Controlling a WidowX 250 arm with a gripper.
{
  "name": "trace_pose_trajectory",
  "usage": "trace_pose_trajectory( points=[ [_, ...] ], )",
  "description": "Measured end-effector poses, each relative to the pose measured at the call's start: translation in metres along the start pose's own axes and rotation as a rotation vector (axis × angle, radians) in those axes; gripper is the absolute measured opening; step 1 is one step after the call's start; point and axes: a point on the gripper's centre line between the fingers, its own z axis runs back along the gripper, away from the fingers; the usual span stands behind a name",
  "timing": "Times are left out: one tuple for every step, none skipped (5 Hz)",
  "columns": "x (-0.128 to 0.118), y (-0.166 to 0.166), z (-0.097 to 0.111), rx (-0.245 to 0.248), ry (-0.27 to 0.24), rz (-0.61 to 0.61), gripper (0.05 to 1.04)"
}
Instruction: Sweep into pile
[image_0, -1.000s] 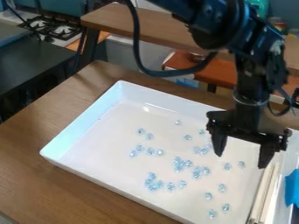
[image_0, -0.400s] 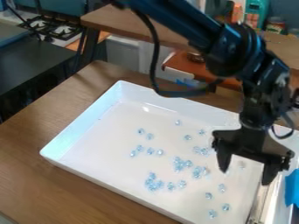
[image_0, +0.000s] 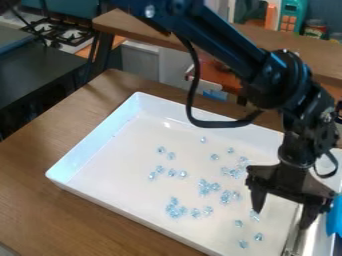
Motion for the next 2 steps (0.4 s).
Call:
trace_pose_trajectory(
  points=[
    [-0.0017, -0.0086, 0.0001, -0.016, 0.0, -0.005, 1.001],
    [-0.0011, -0.0156, 0.0024, -0.029, -0.007, -0.007, 1.001]
  ],
)
